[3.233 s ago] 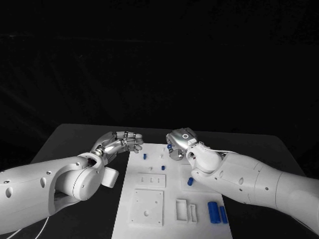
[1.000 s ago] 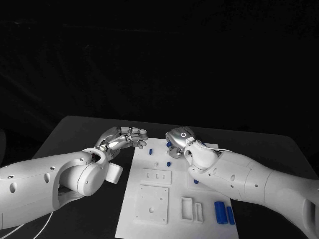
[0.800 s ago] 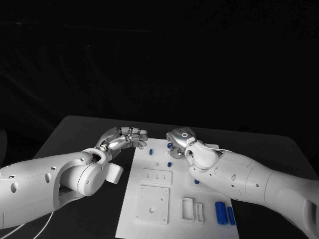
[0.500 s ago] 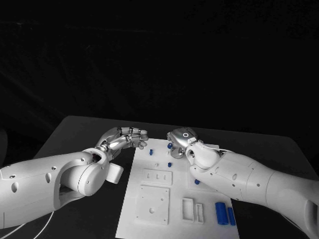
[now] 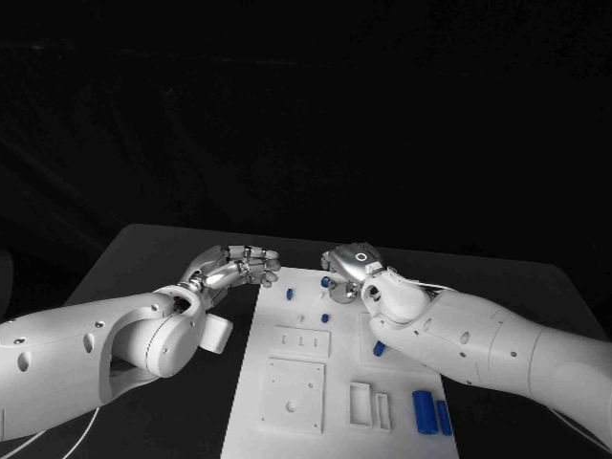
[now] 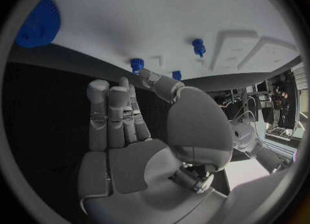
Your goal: Assemble the parts on the task board
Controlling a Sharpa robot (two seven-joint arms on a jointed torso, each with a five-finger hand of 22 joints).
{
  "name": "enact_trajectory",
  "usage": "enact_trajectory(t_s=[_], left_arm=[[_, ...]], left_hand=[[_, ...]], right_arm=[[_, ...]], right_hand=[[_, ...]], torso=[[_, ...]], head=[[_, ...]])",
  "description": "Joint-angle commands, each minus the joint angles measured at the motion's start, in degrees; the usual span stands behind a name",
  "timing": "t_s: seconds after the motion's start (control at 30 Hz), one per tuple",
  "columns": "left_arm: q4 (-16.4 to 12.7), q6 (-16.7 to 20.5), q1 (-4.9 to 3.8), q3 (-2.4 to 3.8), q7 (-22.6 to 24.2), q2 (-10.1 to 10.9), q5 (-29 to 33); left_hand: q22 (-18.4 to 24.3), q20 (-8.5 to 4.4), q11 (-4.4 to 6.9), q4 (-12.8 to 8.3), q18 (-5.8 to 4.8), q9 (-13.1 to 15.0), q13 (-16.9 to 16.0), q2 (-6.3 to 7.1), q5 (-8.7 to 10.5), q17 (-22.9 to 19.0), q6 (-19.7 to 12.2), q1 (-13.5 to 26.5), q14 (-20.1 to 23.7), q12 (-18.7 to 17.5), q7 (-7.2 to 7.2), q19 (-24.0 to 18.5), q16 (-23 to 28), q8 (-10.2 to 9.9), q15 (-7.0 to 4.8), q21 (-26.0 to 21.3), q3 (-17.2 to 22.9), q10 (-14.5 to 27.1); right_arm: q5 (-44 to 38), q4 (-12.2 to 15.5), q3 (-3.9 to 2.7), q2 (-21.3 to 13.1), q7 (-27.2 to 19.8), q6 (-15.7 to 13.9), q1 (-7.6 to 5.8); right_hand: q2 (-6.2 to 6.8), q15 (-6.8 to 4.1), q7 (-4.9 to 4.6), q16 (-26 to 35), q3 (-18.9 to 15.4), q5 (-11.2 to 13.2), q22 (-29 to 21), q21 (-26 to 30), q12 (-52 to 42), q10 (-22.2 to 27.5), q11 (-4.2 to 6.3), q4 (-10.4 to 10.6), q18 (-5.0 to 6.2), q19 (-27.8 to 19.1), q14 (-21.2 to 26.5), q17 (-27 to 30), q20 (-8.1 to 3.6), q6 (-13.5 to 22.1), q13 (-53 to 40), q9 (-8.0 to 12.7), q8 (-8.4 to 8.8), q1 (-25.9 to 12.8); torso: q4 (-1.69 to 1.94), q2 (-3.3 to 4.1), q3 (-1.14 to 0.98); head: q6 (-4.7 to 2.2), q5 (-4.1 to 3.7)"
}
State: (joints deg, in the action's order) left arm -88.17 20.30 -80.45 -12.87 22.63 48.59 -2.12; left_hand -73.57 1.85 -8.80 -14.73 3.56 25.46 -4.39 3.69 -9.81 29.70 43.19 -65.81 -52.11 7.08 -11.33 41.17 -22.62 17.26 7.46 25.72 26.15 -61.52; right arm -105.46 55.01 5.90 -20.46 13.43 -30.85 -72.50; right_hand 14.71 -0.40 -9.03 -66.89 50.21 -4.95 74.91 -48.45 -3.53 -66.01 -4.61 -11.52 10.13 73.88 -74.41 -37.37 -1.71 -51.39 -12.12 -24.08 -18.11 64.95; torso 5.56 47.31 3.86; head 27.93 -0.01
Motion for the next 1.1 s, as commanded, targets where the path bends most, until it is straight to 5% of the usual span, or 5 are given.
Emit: enact_trajectory(t_s=[0.03,0.43,0.7,0.87,1.1], left_arm=[[0.1,0.2,-0.23,0.07,0.8,0.2,-0.2],[1.9,-0.1,-0.21,0.01,0.9,0.4,-0.2],[2.2,-0.4,-0.18,-0.26,0.9,0.4,-0.1],[2.3,-0.5,-0.16,-0.29,0.9,0.5,-0.1],[2.5,-0.8,-0.09,-0.30,0.9,0.2,-0.1]], left_hand=[[-0.1,0.10,-0.45,-0.3,0.81,0.0,0.0,0.12,0.37,0.1,0.0,0.5,-0.2,-0.3,-0.28,-0.2,0.3,-0.3,0.25,0.3,0.0,0.0],[-0.1,0.12,-0.41,-0.4,0.81,0.0,0.0,0.11,0.37,0.1,0.1,0.5,-0.1,-0.3,-0.26,-0.2,0.4,-0.2,0.27,0.3,0.1,-0.1],[-0.1,0.12,-0.40,-0.5,0.81,0.0,0.0,0.08,0.38,0.1,0.1,0.6,-0.1,-0.3,-0.26,-0.2,0.4,-0.2,0.27,0.3,0.1,-0.1],[-0.1,0.13,-0.39,-0.5,0.81,0.0,0.0,0.07,0.39,0.1,0.1,0.6,-0.1,-0.3,-0.26,-0.2,0.4,-0.2,0.28,0.3,0.1,-0.1],[-0.1,0.14,-0.39,-0.5,0.81,0.0,0.0,0.05,0.39,0.1,0.1,0.6,-0.1,-0.3,-0.26,-0.2,0.4,-0.2,0.28,0.3,0.2,-0.1]], right_arm=[[1.8,3.2,-1.57,-1.9,-0.3,-0.2,-0.48],[11.7,13.1,-5.77,-13.4,-2.5,5.7,-2.33],[19.0,9.6,-5.81,-15.9,-5.1,11.2,-2.46],[19.8,7.6,-5.79,-15.3,-6.6,12.5,-1.54],[21.8,4.3,-5.72,-13.4,-8.0,13.8,-0.05]], right_hand=[[0.50,0.25,-0.35,-0.1,-0.1,-0.1,0.6,0.4,-0.4,1.5,-1.77,0.4,4.87,0.2,0.1,0.1,0.23,-0.1,0.2,0.1,0.24,0.0],[2.11,-1.84,-0.48,-0.7,-3.3,1.2,1.0,0.1,-2.8,-4.8,0.38,1.9,4.87,0.5,0.0,0.4,-0.09,-0.2,-1.2,0.3,0.06,-1.8],[1.94,-4.81,1.57,-1.8,-10.3,0.4,1.0,-0.4,-15.6,-17.1,3.77,0.6,4.87,0.9,0.1,-0.2,-1.14,1.7,-14.3,0.5,0.85,-3.4],[1.34,-4.23,0.66,-7.7,-14.0,-2.6,1.5,-3.8,-51.4,0.5,2.73,0.4,4.85,1.8,0.9,-5.9,-2.45,2.8,-52.3,0.9,1.78,-3.8],[0.74,-4.25,0.81,-10.2,-15.3,-3.2,1.5,-8.4,-62.9,-1.3,2.93,0.3,4.87,1.1,1.5,-10.1,-3.41,3.8,-61.6,1.1,2.29,-4.9]], torso=[[-0.34,-0.07,-0.06],[-1.64,-0.78,-0.55],[-2.42,-1.05,-0.96],[-2.79,-0.97,-1.28],[-2.46,-0.96,-1.25]], head=[[-0.42,-0.03],[-0.67,0.16],[-0.71,0.10],[-0.78,0.12],[-0.62,-0.57]])
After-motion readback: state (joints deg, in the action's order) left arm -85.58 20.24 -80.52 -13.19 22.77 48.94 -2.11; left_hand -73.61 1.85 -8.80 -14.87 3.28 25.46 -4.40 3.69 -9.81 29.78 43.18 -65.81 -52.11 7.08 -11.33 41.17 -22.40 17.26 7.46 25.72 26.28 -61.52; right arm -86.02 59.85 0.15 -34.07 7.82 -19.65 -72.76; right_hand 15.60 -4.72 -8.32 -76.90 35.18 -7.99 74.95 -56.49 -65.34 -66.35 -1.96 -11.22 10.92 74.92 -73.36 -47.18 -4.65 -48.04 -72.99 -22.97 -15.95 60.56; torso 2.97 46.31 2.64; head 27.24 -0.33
